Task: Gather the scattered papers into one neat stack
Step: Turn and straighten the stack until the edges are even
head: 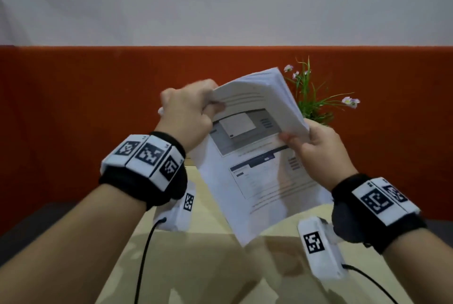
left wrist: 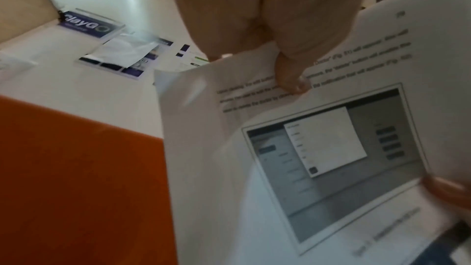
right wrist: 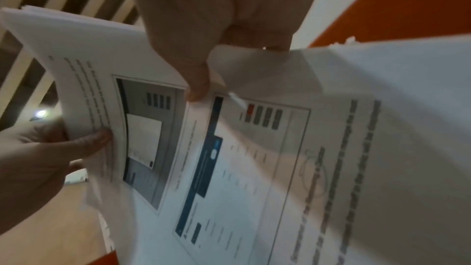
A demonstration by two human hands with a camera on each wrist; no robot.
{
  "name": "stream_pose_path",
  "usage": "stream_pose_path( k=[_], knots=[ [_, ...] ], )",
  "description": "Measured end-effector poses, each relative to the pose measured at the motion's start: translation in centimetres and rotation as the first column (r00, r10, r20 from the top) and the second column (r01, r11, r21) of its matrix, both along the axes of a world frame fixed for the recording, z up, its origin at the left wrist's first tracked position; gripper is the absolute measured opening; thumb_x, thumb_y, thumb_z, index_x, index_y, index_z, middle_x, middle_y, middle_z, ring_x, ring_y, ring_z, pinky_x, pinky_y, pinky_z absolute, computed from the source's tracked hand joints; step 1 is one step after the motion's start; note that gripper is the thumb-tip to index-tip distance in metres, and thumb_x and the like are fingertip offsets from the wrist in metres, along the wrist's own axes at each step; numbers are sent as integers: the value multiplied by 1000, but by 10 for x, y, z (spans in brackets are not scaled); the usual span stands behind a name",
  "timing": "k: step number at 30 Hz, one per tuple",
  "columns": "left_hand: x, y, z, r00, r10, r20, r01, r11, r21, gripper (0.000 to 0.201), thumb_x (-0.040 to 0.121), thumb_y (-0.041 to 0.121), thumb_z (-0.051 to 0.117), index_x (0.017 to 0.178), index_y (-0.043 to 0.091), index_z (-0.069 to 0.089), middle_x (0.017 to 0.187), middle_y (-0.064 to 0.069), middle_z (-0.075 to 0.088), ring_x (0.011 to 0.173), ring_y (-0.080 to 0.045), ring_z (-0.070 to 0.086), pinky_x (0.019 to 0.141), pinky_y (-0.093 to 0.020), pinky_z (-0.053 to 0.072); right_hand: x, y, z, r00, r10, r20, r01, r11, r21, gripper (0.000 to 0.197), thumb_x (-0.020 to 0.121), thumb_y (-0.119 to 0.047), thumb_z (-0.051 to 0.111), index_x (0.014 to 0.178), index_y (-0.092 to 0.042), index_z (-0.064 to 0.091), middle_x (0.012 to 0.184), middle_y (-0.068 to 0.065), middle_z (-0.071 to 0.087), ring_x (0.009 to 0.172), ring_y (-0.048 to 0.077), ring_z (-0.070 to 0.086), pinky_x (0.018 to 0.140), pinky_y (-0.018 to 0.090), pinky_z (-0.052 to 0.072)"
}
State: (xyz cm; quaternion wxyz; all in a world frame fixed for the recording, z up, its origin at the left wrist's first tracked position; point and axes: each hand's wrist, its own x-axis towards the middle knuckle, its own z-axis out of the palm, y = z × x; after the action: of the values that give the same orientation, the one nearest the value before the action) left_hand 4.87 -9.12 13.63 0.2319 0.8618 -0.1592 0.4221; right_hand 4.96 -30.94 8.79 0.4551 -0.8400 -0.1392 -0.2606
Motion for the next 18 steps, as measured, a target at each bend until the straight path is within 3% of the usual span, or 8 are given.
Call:
stream_pose_path(
  k=[2,4,6,7,9,11,15,18],
  knots=[
    [3,-1,-5,970,239,47,-233,967,-104,47,81,34,63,125,28,49,123,2,49,122,-23,44,97,-37,29,-2,-1,-8,999,-28,28,23,990,138,10,90,-16,60,88,-23,68,87,10,69,83,32,62,64,34,48],
    [3,-2,-24,953,287,-95,-302,876,-375,81,76,43,66,144,24,27,146,-6,35,135,-26,33,109,-44,26,-7,1,-16,998,-61,33,49,959,280,17,90,-19,60,79,-33,62,86,4,70,85,31,64,75,46,52],
    [4,-8,-47,944,-41,-328,-194,735,-650,98,71,48,66,148,19,13,147,-9,36,134,-29,38,112,-47,30,-11,4,-24,998,-70,9,61,917,395,15,90,-23,60,80,-35,59,90,4,70,90,32,66,82,53,53],
    [4,-13,-59,890,-255,-377,-142,632,-762,96,71,48,66,147,21,14,142,-7,43,128,-27,44,109,-45,35,-12,6,-28,998,-56,-9,55,900,432,14,90,-24,60,81,-35,59,89,1,69,91,31,66,83,53,53],
    [5,-24,-80,797,-474,-374,-95,513,-853,62,83,34,63,134,20,32,125,-1,57,115,-21,55,100,-37,43,-15,10,-35,998,-40,-47,57,884,464,14,91,-23,59,81,-33,58,86,-4,67,92,29,65,84,50,53],
    [2,-32,-88,834,-417,-362,-84,551,-830,25,92,15,52,115,23,45,121,-3,63,110,-22,60,100,-38,45,-17,12,-40,997,-25,-78,59,881,470,13,91,-23,58,82,-32,58,90,-1,68,95,29,65,85,49,53],
    [0,-35,-87,910,-306,-280,-54,582,-812,28,95,10,46,122,13,50,115,-2,61,106,-22,58,99,-35,46,-14,9,-41,998,10,-63,23,864,503,14,92,-22,56,85,-33,56,92,-4,67,88,17,65,77,38,54],
    [-6,-33,-103,873,-288,-393,-119,655,-746,24,93,6,41,113,20,42,111,-4,58,100,-24,56,89,-31,44,-12,7,-59,986,33,-165,51,879,475,13,94,-21,53,95,-34,56,99,-3,68,93,16,65,77,36,53]
  ],
)
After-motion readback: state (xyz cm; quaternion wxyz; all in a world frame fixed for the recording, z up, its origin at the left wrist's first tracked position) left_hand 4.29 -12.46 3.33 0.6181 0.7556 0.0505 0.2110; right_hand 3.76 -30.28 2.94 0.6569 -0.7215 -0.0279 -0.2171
